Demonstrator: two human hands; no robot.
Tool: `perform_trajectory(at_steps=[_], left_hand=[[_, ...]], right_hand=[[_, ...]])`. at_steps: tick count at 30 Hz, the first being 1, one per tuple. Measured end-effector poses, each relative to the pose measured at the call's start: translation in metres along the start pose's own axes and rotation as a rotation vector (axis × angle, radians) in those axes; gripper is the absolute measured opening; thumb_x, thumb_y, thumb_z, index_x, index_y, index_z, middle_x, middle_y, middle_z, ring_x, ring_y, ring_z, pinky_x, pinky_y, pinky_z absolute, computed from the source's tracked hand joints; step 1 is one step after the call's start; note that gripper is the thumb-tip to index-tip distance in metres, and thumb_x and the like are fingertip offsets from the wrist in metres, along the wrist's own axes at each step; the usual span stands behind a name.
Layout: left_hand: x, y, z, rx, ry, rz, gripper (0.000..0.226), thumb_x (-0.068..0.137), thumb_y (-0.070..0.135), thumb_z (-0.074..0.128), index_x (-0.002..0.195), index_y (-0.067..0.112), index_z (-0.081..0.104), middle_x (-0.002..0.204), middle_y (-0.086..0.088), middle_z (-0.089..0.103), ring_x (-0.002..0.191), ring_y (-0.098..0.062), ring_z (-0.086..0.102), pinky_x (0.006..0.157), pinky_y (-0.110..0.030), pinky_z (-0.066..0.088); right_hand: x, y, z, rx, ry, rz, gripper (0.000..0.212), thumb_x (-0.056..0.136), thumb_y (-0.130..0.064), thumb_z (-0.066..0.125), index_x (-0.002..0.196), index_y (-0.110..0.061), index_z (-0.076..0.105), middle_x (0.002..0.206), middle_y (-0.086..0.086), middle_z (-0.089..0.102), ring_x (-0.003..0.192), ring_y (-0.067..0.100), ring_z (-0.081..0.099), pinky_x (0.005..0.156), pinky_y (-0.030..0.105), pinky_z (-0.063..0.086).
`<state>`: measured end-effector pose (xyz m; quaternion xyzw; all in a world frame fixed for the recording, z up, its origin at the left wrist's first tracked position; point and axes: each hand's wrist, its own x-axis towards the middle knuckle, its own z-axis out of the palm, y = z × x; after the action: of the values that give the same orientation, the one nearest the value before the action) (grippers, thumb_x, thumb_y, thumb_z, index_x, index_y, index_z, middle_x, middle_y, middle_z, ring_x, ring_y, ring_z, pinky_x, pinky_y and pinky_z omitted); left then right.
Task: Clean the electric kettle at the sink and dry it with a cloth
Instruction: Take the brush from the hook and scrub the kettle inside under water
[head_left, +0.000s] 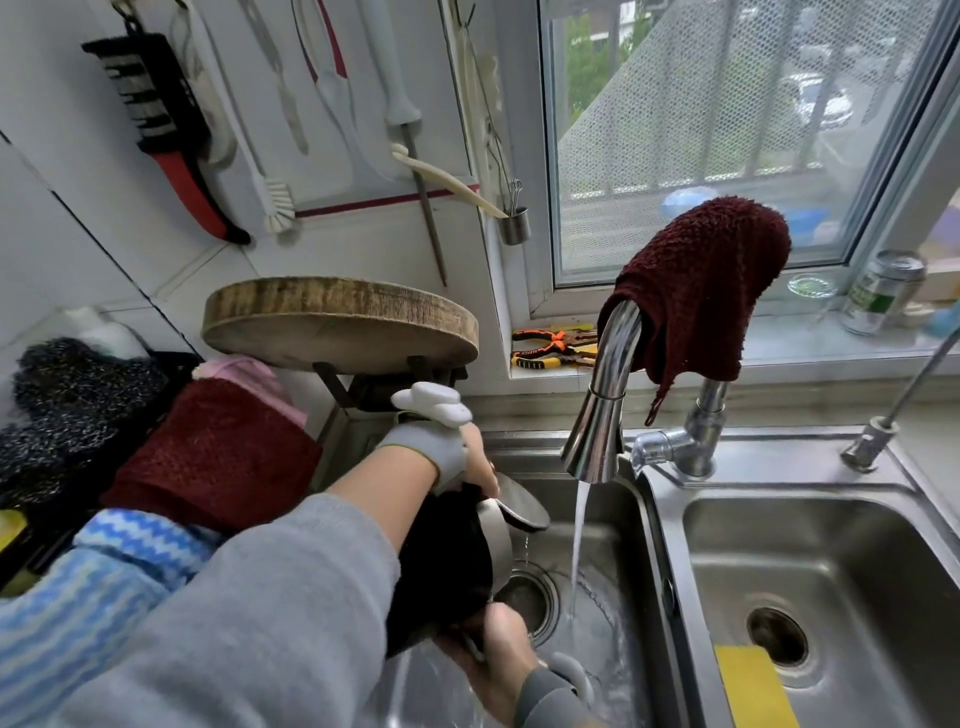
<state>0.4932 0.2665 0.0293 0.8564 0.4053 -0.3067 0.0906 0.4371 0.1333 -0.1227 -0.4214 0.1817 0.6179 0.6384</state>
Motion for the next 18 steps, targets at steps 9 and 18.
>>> perform_trajectory(at_steps=[9, 18], left_hand=[[0.005, -0.048, 0.068, -0.473, 0.045, -0.156, 0.050, 0.098, 0.045, 0.035, 0.112, 0.007, 0.063, 0.119, -0.016, 0.059, 0.115, -0.031, 0.055, 0.089, -0.031, 0.039], [0.027, -0.018, 0.165, -0.971, 0.242, -0.219, 0.047, 0.082, 0.032, 0.041, 0.072, -0.010, 0.057, 0.097, -0.031, 0.064, 0.098, -0.043, 0.058, 0.070, -0.035, 0.037]], right_hand=[[0.008, -0.067, -0.059, -0.445, 0.210, -0.360, 0.042, 0.076, 0.023, 0.022, 0.073, -0.001, 0.057, 0.060, 0.008, 0.043, 0.055, 0.017, 0.043, 0.052, 0.026, 0.041], [-0.021, -0.121, -0.093, -0.800, 0.156, -0.556, 0.041, 0.089, 0.017, 0.032, 0.106, -0.013, 0.053, 0.095, 0.006, 0.058, 0.071, 0.022, 0.064, 0.045, 0.024, 0.053]])
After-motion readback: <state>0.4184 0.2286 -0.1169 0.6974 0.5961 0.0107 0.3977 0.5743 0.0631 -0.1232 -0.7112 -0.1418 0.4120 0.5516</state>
